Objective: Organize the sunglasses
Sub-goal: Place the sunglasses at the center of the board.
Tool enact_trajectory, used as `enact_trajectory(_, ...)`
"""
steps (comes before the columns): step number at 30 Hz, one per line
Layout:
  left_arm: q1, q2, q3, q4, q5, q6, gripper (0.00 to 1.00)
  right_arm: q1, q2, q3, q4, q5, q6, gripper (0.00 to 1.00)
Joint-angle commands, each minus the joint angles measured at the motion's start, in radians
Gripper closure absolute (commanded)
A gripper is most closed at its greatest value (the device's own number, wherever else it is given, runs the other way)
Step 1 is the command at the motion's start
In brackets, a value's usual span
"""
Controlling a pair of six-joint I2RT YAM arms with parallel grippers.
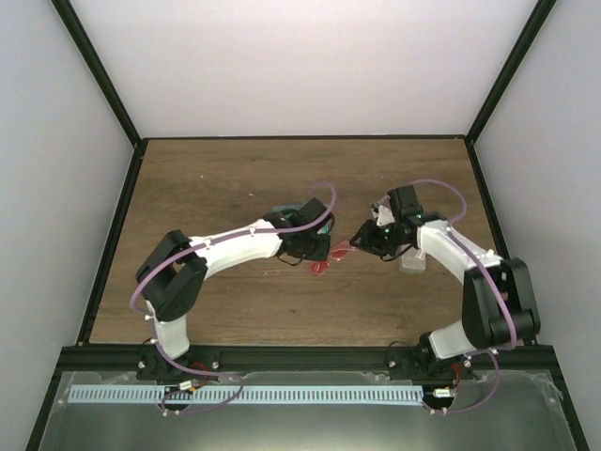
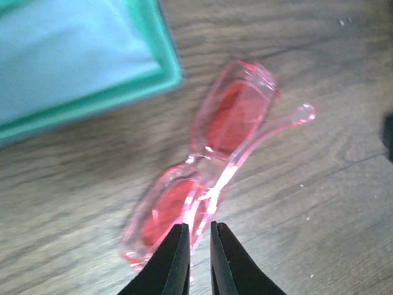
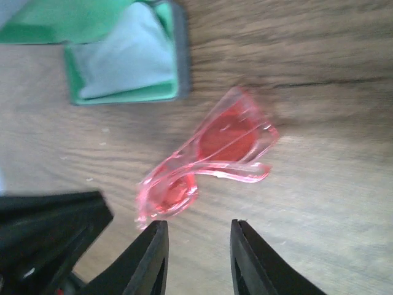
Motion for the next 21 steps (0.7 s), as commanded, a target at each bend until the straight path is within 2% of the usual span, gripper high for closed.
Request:
enact_trajectory(1,0.073,-0.116,-0.040,0.036,-0.007,-0.008,0.84,0.006,-0.132,-0.126,0.187,-0.190,0.159,0.73)
enact_trajectory(4,0.114,-0.148,-0.061,0.073,0.026,-0.011,0.78,0.005,-0.199,-0.244,0.337,-0.275,0.253,0.76)
enact_trajectory(6,0.139,-0.153,-0.070,0.089,0.068,-0.016,0.70,0.005,-0.229,-0.280,0.380,-0.267,0.276,0.78)
enact_trajectory(8,0.156,-0.155,-0.077,0.103,0.121,-0.009,0.48,0.006,-0.253,-0.285,0.380,-0.229,0.299,0.80)
enact_trajectory(9,0.163,-0.154,-0.077,0.109,0.150,0.003,0.44,0.005,-0.264,-0.285,0.387,-0.217,0.312,0.80)
enact_trajectory(15,0.168,-0.157,-0.059,0.084,0.208,0.092,0.32,0.012,-0.299,-0.307,0.464,-0.173,0.446,0.81)
enact_trajectory(17,0.167,-0.186,-0.080,0.089,0.189,0.113,0.22,0.029,-0.319,-0.331,0.506,-0.149,0.487,0.75)
enact_trajectory(19,0.175,-0.207,-0.100,0.085,0.171,0.107,0.12,0.046,-0.316,-0.343,0.532,-0.152,0.511,0.65)
enact_trajectory(21,0.181,-0.231,-0.118,0.087,0.178,0.090,0.06,0.077,-0.293,-0.323,0.509,-0.124,0.503,0.58)
